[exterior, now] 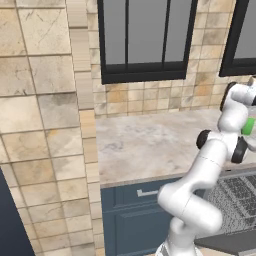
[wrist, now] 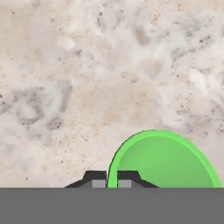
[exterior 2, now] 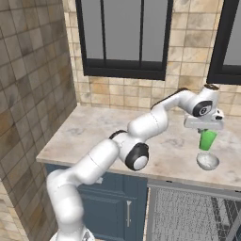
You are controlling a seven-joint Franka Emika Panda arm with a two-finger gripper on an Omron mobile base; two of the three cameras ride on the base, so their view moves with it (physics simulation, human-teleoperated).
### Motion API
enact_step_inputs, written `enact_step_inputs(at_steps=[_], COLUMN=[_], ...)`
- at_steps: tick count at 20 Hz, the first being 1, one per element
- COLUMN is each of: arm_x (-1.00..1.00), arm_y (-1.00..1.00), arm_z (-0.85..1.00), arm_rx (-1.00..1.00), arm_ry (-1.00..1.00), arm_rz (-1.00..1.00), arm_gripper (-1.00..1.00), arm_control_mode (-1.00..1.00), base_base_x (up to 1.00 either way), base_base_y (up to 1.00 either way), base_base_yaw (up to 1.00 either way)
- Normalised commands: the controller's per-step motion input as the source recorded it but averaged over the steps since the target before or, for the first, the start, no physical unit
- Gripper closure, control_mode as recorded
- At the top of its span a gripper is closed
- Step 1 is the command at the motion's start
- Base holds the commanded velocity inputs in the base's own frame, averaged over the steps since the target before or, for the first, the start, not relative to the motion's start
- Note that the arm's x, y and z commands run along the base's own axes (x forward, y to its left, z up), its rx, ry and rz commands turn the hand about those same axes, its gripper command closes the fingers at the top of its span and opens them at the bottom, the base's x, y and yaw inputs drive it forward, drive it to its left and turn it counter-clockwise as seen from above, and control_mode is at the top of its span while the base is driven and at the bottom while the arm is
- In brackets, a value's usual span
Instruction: Pick up the cup and bowl from the counter, place them in the dishwasher, and close the dishwasher door.
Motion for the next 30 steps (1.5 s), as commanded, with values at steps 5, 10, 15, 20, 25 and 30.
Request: enact_step_inputs(at_steps=[5,10,15,20,25,30], arm_x=[-0.08,-0.61,-0.99,-1.00,-1.00,-1.00], arm_y=[1.00,0.92,0.79,0.75,0.60,0.21], arm_z=[-0.29,-0.08,-0.26,-0.35,-0.27,-0.02], arm_rx=[-0.17,-0.13,-0.14,-0.20,-0.24,-0.18], arm_ry=[-0.02,-0.11,-0.26,-0.30,-0.32,-0.34], arm_rz=[0.00,0.00,0.00,0.00,0.00,-0.05], arm_gripper=[1.00,1.00,1.00,1.00,1.00,1.00], arm_control_mode=[-1.00,-1.00,-1.00,-1.00,-1.00,-1.00], base_base_x=[0.00,0.00,0.00,0.00,0.00,0.00], base_base_y=[0.00,0.00,0.00,0.00,0.00,0.00], base_base_yaw=[0.00,0.00,0.00,0.00,0.00,0.00])
